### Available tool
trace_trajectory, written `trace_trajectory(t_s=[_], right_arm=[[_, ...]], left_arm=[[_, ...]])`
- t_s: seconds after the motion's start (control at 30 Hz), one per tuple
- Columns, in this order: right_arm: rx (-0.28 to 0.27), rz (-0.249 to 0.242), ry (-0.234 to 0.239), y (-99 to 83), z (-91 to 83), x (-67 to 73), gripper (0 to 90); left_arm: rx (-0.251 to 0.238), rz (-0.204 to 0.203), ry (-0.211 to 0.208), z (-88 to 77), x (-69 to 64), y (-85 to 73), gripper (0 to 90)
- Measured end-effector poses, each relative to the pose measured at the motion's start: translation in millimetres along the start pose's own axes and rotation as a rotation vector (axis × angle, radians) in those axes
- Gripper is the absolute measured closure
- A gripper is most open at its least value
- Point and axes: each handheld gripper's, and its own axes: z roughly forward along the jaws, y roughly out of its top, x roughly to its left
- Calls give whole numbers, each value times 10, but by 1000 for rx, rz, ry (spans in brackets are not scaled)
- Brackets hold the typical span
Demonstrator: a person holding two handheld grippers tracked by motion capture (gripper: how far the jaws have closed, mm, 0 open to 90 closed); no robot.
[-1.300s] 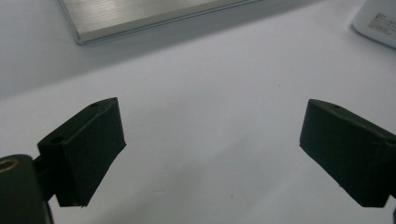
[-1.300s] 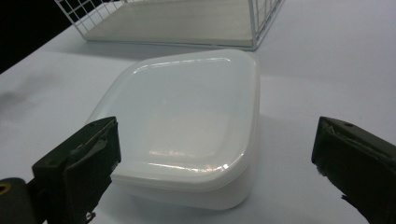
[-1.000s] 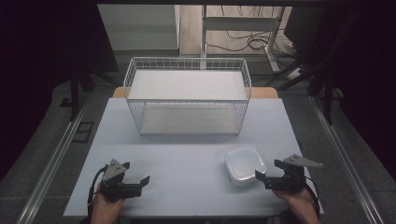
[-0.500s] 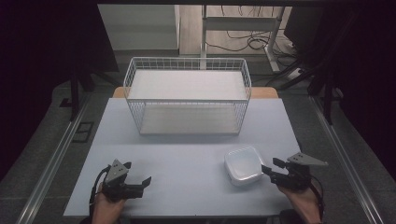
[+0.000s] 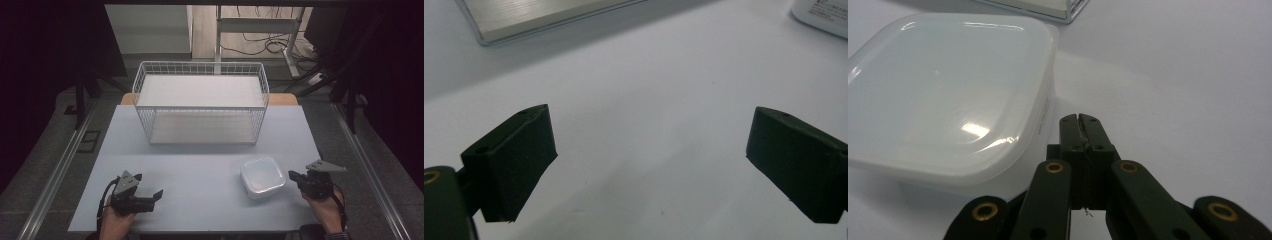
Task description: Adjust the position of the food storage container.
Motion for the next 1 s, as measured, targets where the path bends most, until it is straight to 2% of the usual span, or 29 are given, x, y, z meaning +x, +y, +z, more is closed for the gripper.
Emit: trace_trajectory(t_s=[0.2,0.33,0.5,0.57,0.73,1.0], right_arm=[[14,11,58,57,148,-2,889],[25,-5,68,67,156,55,889],[34,-3,105,81,188,138,888],[47,-5,120,90,211,199,888],[72,-47,154,126,314,390,888],[71,-81,213,200,453,716,888]], left_arm=[[6,-14,-13,12,-3,7,56],[6,-29,-26,15,-2,11,58],[16,-17,-25,29,-16,13,60],[20,-12,-22,37,-24,13,60],[23,-6,-19,40,-29,14,60],[22,13,-13,53,-58,21,59]])
